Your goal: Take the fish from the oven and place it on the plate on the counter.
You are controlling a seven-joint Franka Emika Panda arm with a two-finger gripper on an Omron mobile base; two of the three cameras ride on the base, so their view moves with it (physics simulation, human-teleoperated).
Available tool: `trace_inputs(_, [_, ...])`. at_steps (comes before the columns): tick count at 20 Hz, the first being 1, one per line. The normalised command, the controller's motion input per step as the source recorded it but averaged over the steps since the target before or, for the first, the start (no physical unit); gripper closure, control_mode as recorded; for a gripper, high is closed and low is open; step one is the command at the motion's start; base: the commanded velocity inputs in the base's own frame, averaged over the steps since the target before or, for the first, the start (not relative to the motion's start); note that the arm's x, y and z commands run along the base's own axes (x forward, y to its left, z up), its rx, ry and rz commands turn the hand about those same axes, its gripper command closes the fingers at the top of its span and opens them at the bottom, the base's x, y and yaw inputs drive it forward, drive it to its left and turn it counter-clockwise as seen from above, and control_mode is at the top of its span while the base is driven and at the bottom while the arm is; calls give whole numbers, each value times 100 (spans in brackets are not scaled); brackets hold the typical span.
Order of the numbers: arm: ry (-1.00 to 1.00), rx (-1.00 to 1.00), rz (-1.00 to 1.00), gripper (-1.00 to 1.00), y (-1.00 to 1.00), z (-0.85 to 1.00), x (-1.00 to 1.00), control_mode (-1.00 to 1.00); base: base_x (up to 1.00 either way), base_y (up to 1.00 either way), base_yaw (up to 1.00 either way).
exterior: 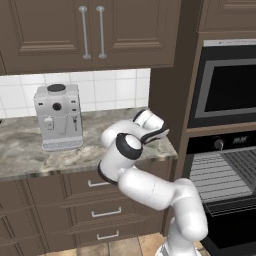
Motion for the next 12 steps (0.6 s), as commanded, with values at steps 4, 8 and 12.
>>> trace_inputs(4, [11,0,0,100,0,63,6,-100,0,0,0])
trace_inputs(8, [18,0,0,100,4,49,36,-100,0,0,0])
trace_inputs(12, [21,0,0,100,4,6,56,-100,0,0,0])
